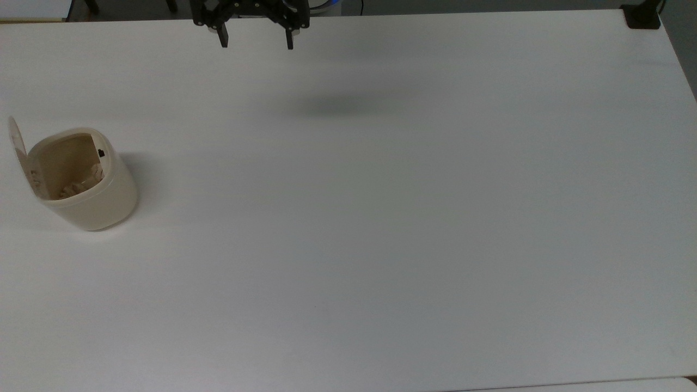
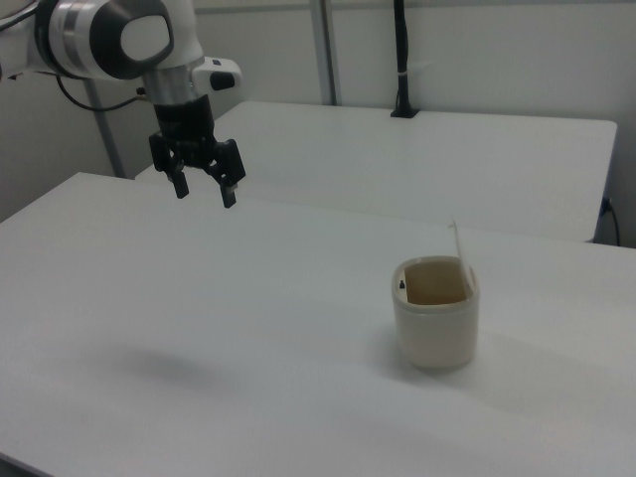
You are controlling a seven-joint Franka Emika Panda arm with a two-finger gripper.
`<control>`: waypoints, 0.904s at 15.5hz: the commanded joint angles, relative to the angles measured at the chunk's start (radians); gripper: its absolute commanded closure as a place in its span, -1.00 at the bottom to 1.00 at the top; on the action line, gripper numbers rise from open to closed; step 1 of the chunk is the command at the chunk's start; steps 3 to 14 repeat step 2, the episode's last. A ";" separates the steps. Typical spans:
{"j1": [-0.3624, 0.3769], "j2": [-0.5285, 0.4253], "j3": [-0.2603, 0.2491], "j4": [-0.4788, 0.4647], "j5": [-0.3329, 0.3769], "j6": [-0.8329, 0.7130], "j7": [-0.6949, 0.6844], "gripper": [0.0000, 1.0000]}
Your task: Open the trash bin
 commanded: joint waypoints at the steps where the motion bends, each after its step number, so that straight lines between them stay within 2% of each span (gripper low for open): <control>1: 0.015 -0.028 -0.001 -0.030 0.018 -0.020 -0.013 -1.00; 14: 0.015 -0.027 -0.002 -0.029 0.018 -0.015 -0.015 -1.00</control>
